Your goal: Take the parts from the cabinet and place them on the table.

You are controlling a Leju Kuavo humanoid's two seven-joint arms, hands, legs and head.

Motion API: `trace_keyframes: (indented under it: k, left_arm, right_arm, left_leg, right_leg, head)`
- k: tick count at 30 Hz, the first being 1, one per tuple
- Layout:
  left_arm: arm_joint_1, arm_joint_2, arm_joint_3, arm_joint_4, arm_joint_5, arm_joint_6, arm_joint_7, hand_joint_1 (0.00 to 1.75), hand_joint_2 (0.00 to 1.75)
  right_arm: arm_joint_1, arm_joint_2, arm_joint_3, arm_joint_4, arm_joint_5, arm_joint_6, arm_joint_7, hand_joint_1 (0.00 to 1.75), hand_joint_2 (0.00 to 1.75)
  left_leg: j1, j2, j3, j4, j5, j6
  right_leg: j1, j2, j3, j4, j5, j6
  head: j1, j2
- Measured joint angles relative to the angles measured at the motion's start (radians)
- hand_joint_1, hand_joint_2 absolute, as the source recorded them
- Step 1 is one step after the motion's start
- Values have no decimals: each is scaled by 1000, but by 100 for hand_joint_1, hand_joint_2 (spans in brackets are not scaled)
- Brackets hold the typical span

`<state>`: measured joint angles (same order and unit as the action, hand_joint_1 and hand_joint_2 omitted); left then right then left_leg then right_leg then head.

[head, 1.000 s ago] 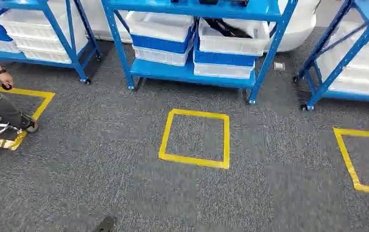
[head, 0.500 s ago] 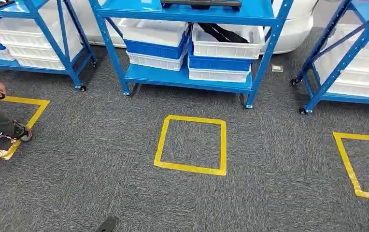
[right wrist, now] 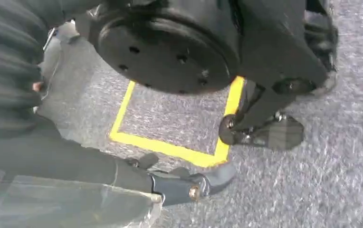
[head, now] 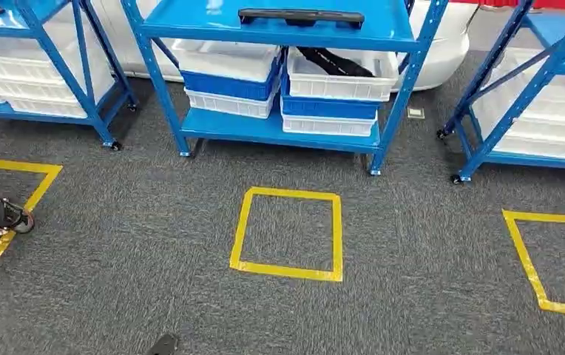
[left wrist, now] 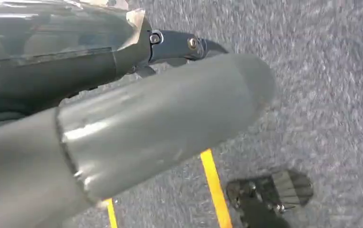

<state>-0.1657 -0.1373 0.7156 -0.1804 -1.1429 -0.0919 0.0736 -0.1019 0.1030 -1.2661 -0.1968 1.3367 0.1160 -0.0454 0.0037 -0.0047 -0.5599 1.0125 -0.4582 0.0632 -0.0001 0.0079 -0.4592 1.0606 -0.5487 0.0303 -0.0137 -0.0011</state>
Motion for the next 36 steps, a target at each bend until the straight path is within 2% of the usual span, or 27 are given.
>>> trace_keyframes:
  k: [1, 2, 4, 5, 6, 7, 9, 10, 11, 12, 14, 16, 17, 19, 20, 21, 22, 24, 25, 26, 29, 30, 31, 32, 34, 35, 36]
  left_arm:
    - [-1, 0, 0, 0, 0, 0, 0, 0, 0]
    - [-5, -1, 0, 0, 0, 0, 0, 0, 0]
    - [-4, -3, 0, 0, 0, -1, 0, 0, 0]
    - [-1, -4, 1, 0, 0, 0, 0, 0, 0]
    - [1, -5, 1, 1, -2, 0, 0, 0, 0]
    - [2, -6, 1, 1, -7, 0, 0, 0, 0]
    - [3, -7, 1, 1, -11, -1, 0, 0, 0]
    - [2, -7, 1, 1, -14, -1, 0, 0, 0]
    - [2, -7, 1, 1, -17, -1, 0, 0, 0]
    - [2, -7, 1, 1, -19, -1, 0, 0, 0]
    - [-2, -8, 1, 1, -21, 0, -4, 0, 0]
    - [-6, -8, 1, 1, -26, 0, -8, 0, 0]
    - [-8, -8, 1, 1, -30, 0, -8, 0, 0]
    - [-7, -8, 1, 1, -32, -1, -8, 0, 0]
    - [-7, -8, 1, 1, -34, -1, -6, 0, 0]
    - [-7, -8, 1, 1, -37, -1, -5, 0, 0]
    - [-7, -8, 1, 1, -39, -1, -3, 0, 0]
    - [-8, -6, 1, 1, -39, -2, -2, 0, 0]
    - [-8, -5, 1, 1, -39, -2, -1, 0, 0]
    - [-10, -5, 1, 1, -39, -2, -1, 0, 0]
    - [-6, -7, 2, 1, -40, -3, 0, 0, 0]
    - [-6, -8, 2, 1, -40, -3, 0, 0, 0]
    - [-7, -10, 2, 1, -40, -3, 0, 0, 0]
    - [-10, -9, 2, 1, -40, -2, 0, 0, 0]
    - [-10, -9, 2, 1, -40, -2, 0, 0, 0]
    - [-9, -10, 2, 1, -40, -2, 0, 0, 0]
    - [-8, -10, 2, 1, -40, -3, 0, 0, 0]
  right_arm:
    - [-2, 0, 0, 0, 0, 0, 0, 0, 175]
    - [-3, 0, 0, 0, 0, 0, 0, 0, 0]
    - [-1, 0, 0, 0, 0, 0, 0, 0, 0]
    - [3, -2, 0, 0, -2, 1, 0, 0, 0]
    - [5, -2, 0, 0, -3, 2, 0, 0, 0]
    - [6, -2, 0, 0, -5, 1, 0, 0, 0]
    - [10, -3, 0, 0, -10, 0, 0, 0, 0]
    - [11, -2, 0, 0, -10, -1, 2, 0, 0]
    - [9, -2, 0, 0, -12, -2, 2, 0, 0]
    - [8, -2, 0, 0, -15, -3, 2, 0, 0]
    - [10, -2, 0, 0, -17, -3, -1, 0, 0]
    - [8, -3, 0, 0, -17, -2, -5, 0, 0]
    - [5, -4, 0, 0, -16, 0, -7, 0, 0]
    - [5, -3, 1, 0, -13, 8, -10, 0, 0]
    - [6, -3, 2, 0, -10, 10, -11, 0, 0]
    - [7, -3, 5, 0, -8, 11, -13, 0, 0]
    - [7, -2, 9, 0, -6, 10, -13, 0, 0]
    - [7, -2, 13, 0, -4, 11, -13, 0, 0]
    - [6, -2, 18, 0, -2, 12, -13, 0, 0]
    - [6, -1, 20, 0, 0, 14, -13, 0, 0]
    - [4, -1, 26, 0, 4, 20, -9, 0, 0]
    - [3, -1, 30, 0, 6, 22, -9, 0, 0]
    - [3, -2, 34, 0, 7, 23, -10, 0, 0]
    - [3, -2, 34, 0, 8, 25, -10, 0, 0]
    - [4, -2, 35, 0, 8, 27, -10, 0, 0]
    - [6, -2, 36, 0, 8, 27, -10, 0, 0]
    - [7, -2, 37, 0, 8, 27, -10, 0, 0]
  left_leg:
    - [0, 1, 6, 0, -3, 3]
    - [1, 2, 9, 0, -5, 4]
    - [0, 0, 12, 0, -15, 2]
    - [0, -3, 17, 0, -22, 0]
    - [2, -5, 24, 1, -29, -2]
    - [2, -7, 34, 1, -37, -6]
    - [3, -8, 38, 0, -54, -16]
    - [-1, -9, 60, 6, -64, -22]
    - [-3, -9, 55, 3, -68, -29]
    - [-3, -9, 57, 3, -69, -35]
    - [0, -7, 59, 22, -60, -41]
    - [3, 0, -6, 121, -55, -51]
    - [6, 0, -48, 185, -73, -57]
    - [9, 1, -130, 292, -146, -67]
    - [10, 1, -157, 308, -158, -70]
    - [10, 1, -163, 287, -138, -71]
    - [11, 2, -146, 226, -87, -68]
    - [10, 3, -77, 58, 26, -58]
    - [5, 8, -61, 19, 27, -51]
    - [0, 9, -66, 29, -37, -45]
    - [-5, -1, -58, 21, -1, -26]
    - [9, 0, -37, 7, 16, -16]
    - [6, 1, -31, 5, 16, -15]
    - [6, 1, -30, 5, 15, -9]
    - [5, -1, -30, 5, 11, -4]
    - [5, -6, -29, 6, 8, -4]
    - [5, -12, -27, 6, 6, -5]
  right_leg:
    - [-1, 0, -31, 56, -16, -4]
    - [-3, 0, -82, 129, -36, -9]
    - [-6, 0, -176, 238, -94, -13]
    - [-7, 0, -197, 241, -101, -2]
    - [-10, -1, -198, 205, -83, 1]
    - [-12, -1, -183, 135, -43, 16]
    - [-16, -4, -146, -21, 80, 44]
    - [-14, -12, -153, -28, 98, 32]
    - [-6, -16, -147, -30, 84, 5]
    - [-5, -14, -133, -28, 101, -7]
    - [-14, -11, -125, -35, 101, -22]
    - [-19, -12, -110, -44, 95, -30]
    - [-19, -12, -107, -44, 91, -36]
    - [-17, -11, -99, -44, 82, -48]
    - [-17, -10, -94, -44, 78, -50]
    - [-17, -9, -89, -44, 73, -50]
    - [-17, -7, -82, -44, 68, -48]
    - [-16, -6, -67, -45, 59, -42]
    - [-14, -6, -67, -45, 55, -38]
    - [-9, -5, -62, -45, 52, -33]
    - [-6, -10, -66, -50, 38, -11]
    - [0, -11, -60, -37, 32, -5]
    - [-4, -10, -66, -8, 18, -3]
    - [-4, -10, -99, 52, -15, -9]
    - [-10, -10, -194, 214, -81, -13]
    - [-10, -10, -233, 273, -92, -6]
    - [-12, -10, -245, 277, -81, 3]
  head:
    - [3, 0]
    - [3, 0]
    - [3, 0]
    - [4, 0]
    - [3, 0]
    - [4, 0]
    - [5, 0]
    - [3, 0]
    - [3, 0]
    - [0, 0]
    - [-1, 0]
    - [-3, 0]
    - [-3, 0]
    - [-3, 0]
    - [-4, 0]
    - [-3, 0]
    - [-4, 0]
    - [-3, 0]
    - [-3, 0]
    - [-1, 0]
    - [-3, 0]
    - [-3, 0]
    - [0, 0]
    - [2, 0]
    - [0, 0]
    - [2, 0]
    - [0, 0]
